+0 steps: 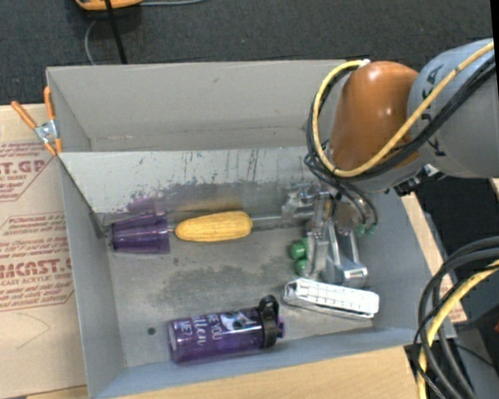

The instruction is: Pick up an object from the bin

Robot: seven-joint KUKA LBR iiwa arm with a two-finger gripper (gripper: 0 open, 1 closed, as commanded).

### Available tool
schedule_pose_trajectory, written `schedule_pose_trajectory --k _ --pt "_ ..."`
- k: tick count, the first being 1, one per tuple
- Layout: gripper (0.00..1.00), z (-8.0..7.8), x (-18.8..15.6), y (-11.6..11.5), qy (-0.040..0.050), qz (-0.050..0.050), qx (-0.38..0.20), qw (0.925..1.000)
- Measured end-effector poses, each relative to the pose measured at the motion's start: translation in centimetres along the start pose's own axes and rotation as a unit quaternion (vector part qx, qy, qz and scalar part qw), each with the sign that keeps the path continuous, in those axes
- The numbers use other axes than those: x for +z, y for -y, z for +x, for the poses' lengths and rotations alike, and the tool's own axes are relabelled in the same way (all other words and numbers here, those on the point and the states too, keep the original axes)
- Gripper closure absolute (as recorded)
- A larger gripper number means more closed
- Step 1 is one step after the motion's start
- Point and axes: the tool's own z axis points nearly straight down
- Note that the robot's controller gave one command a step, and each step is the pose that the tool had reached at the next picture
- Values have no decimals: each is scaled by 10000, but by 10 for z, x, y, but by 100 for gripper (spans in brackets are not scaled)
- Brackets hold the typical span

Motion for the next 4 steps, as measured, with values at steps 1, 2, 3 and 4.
schedule_pose_trajectory --k 1,2,3,4 --pt "0 -2 -5 0 38 3 -1 10000" --pt "0 -1 8 14 64 0 -335 9994" --pt "0 8 57 71 58 6 -749 9972" --pt "0 2 70 76 26 -74 -249 9997"
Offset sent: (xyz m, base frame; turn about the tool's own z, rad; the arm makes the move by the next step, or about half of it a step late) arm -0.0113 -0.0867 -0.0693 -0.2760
